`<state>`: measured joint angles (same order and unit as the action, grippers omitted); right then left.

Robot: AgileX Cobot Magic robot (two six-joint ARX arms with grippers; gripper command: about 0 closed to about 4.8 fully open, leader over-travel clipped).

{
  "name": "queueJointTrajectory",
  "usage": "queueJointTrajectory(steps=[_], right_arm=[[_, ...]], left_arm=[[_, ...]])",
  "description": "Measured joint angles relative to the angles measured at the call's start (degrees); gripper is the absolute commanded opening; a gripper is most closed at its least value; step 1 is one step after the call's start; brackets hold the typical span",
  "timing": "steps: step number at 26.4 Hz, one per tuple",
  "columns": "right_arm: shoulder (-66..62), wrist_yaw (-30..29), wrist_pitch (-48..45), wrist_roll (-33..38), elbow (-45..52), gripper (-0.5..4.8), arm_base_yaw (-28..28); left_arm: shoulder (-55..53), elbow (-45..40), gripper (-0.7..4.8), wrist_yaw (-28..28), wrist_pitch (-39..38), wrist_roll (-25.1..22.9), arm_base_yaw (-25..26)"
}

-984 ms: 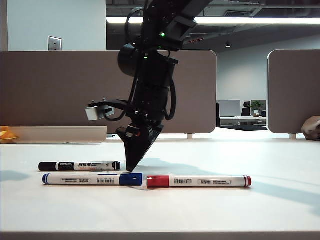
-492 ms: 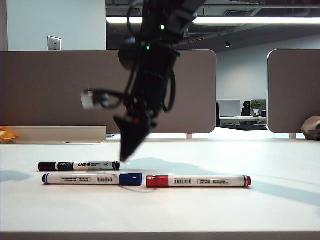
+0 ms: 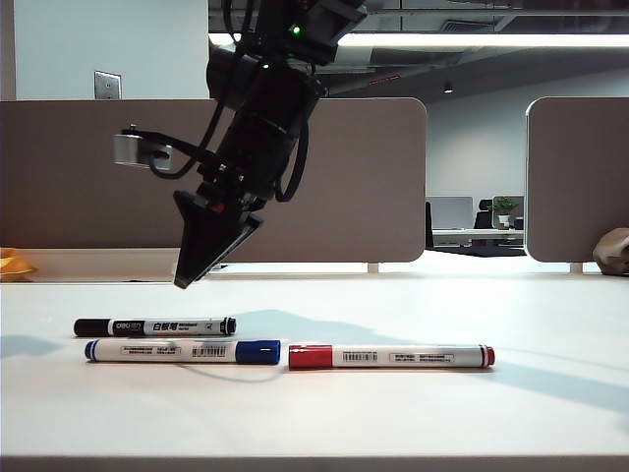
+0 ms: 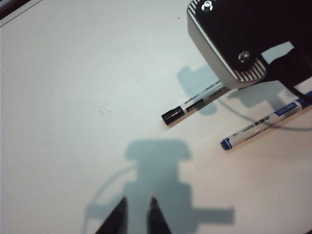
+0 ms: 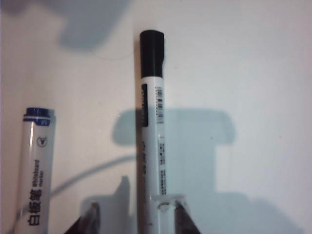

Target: Pick up the markers one by one and line them up horizontally in a straight line on the table.

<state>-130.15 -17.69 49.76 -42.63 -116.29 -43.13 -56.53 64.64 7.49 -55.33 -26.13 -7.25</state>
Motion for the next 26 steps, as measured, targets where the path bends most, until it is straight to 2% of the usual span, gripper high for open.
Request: queueJointTrajectory(steps=[18,21,26], right_arm=[[-4.09,0.04,-2.6,1.2,0.0,1.97,-0.52],[-4.42,0.04,-3.19,1.92,0.0,1.15,-0.52],[-4.87,0.15,-3.41,2.12,0.0,1.16,-0.52]], left_arm=[[0.13,0.0,0.57,0.0,-0.2,0.0,-0.02],[0.15,0.0,0.57,0.0,-0.24,0.0,-0.02],[0.15,0.0,0.56,0.0,-0.26,0.0,0.0]])
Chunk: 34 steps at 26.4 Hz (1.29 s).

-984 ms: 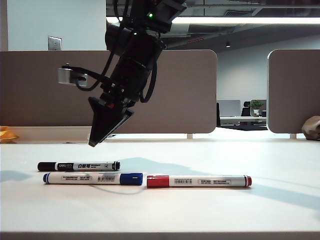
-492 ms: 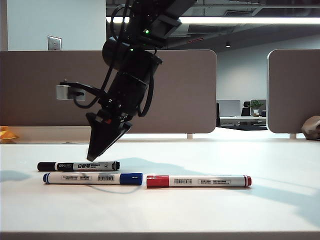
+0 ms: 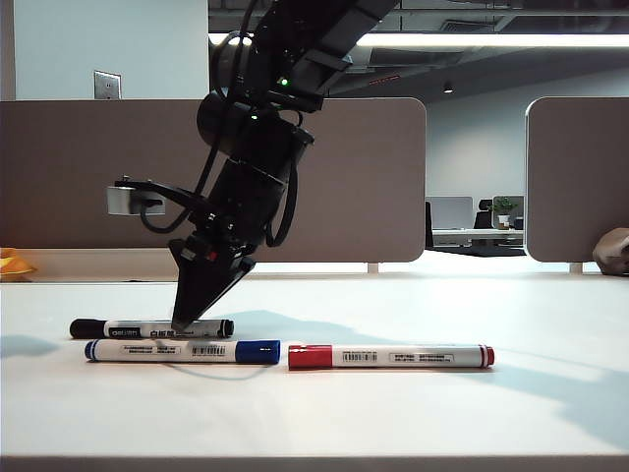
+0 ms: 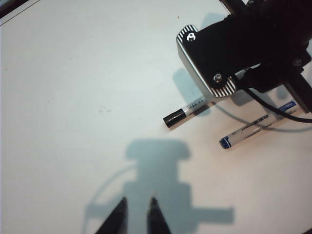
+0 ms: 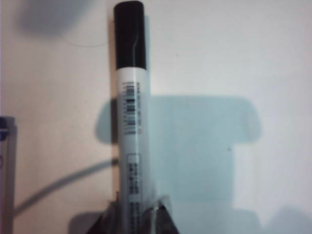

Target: Pick up the markers one by one and line them up horizontally in a straight line on the table.

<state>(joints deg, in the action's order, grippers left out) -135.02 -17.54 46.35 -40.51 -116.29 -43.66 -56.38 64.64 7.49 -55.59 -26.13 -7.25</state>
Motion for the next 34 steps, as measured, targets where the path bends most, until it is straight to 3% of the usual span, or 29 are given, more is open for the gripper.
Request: queueJointTrajectory(steps=[11,14,26,34], right_arm=[[-1.18,-0.28,0.13,1.33,-0.35,1.14,0.04],[-1.31,-0.24,0.09,1.66,-0.37,0.39,0.02],[-0.57,4.72,1.7,1.7,-0.5,0.29,0.2],[7.67,8.94,7.67,1.66,0.0,0.29,2.21]], left_arm=[[0.02,0.0,0.57,0.0,-0.7,0.0,-0.02],[0.28,0.0,0.56,0.0,-0.85,0.0,-0.02],[0.28,0.0,0.56,0.0,-0.83,0.0,-0.02],[0.28,0.0,0.57,0.0,-0.83,0.0,-0.02]])
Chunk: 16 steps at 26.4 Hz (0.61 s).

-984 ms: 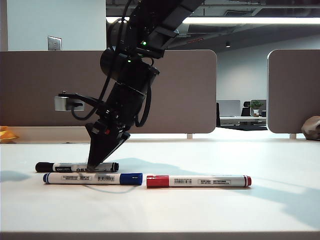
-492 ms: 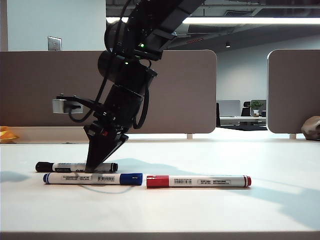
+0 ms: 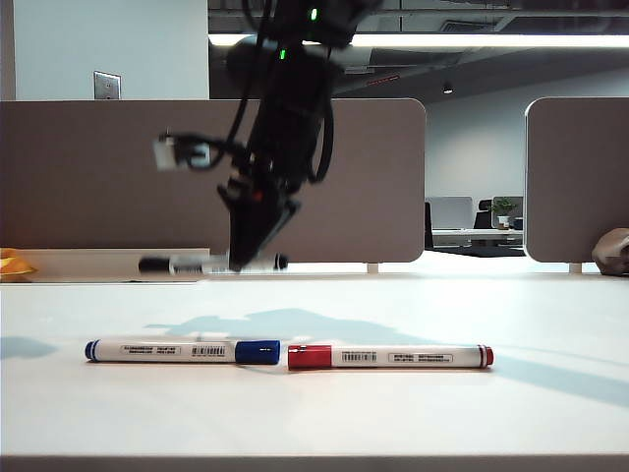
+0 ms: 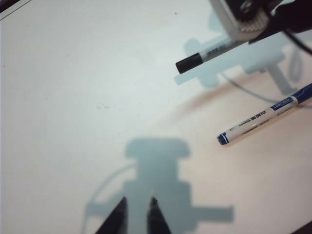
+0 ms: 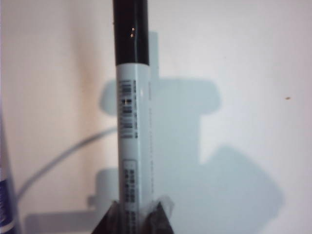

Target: Pick up the markers one by one and line them up horizontally in a straight line on the table.

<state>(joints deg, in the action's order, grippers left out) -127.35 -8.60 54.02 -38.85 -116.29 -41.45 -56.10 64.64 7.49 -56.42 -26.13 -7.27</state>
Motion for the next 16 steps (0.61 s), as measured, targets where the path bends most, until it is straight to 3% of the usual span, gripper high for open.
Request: queueJointTrajectory(steps=[16], right_arm=[[10.67,0.0,3.32,-0.04,0.11,0.3,2.93]], left_arm=[[1.42,0.0,0.57,0.79,-0.02,0.04,0.0]])
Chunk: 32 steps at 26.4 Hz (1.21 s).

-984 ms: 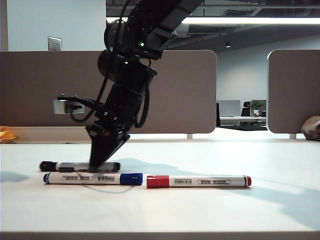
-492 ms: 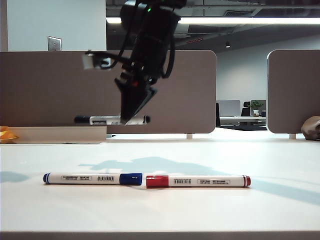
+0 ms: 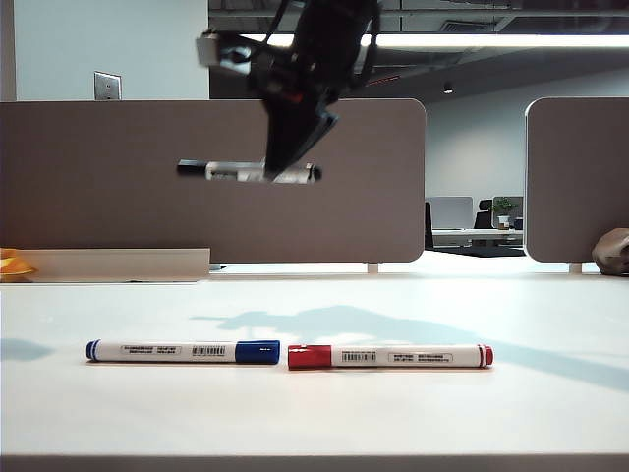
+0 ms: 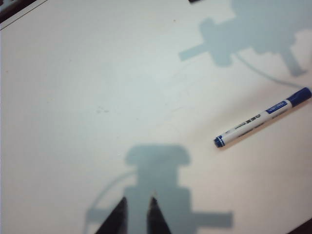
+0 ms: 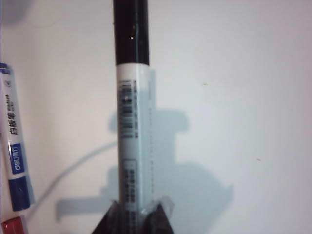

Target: Pick up the markers one by one and line them up horizontally in a straight line on the table.

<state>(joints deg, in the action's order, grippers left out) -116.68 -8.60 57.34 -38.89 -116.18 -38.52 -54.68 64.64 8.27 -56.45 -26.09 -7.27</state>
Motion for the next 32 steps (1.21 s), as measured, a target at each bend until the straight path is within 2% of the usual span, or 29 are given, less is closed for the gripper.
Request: queueJointTrajectory(steps=[6,15,25,32], right_arm=[[6.6,-0.2,-1.05,-0.04,4.2,0.3,1.25],[22.53,0.26,-2.99,-0.2,25.46,0.3,3.23],[31.82,5.81,-4.9,-2.75,44.04,0.3,5.09],[35.34,7.69,-4.48,-3.45,52.09,0.3,10.97]], left_arm=[[0.0,0.0,0.57,0.55,0.0,0.02,0.0],[0.39,0.0,0.57,2.03,-0.04,0.31,0.0],[0.59,0.0,0.57,3.39,-0.42,0.92,-0.02],[0.63,0.0,0.57,10.95,-1.03,0.92,-0.02]])
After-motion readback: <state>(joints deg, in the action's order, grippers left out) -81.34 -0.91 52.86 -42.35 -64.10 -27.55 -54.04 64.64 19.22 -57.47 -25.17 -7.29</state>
